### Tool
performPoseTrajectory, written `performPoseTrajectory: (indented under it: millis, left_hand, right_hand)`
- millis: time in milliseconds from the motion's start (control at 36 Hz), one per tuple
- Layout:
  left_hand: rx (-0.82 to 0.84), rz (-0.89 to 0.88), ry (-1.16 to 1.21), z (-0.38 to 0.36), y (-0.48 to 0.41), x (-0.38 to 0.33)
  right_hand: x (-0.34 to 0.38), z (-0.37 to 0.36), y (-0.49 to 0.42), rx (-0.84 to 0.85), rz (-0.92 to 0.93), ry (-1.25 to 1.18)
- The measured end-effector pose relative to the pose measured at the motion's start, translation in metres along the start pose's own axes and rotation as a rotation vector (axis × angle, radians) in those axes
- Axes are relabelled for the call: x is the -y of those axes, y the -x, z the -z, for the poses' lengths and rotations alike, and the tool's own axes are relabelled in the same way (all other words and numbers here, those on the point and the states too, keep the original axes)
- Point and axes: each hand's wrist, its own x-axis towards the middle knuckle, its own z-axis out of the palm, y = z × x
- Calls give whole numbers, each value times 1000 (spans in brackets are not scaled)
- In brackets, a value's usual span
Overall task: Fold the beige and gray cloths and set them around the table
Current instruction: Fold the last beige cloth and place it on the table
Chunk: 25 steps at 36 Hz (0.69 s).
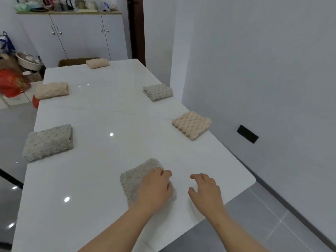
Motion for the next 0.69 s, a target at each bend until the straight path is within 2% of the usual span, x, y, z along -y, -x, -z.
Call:
performPoseTrajectory:
  millis: [278,694]
  left_hand:
    - [80,-97,-61,-21,-30,-52]
    - [82,68,-14,-85,-118,-213]
  right_hand:
    - [-55,21,-8,-31,-71,-61]
    - [-225,101,-73,69,46,-60]
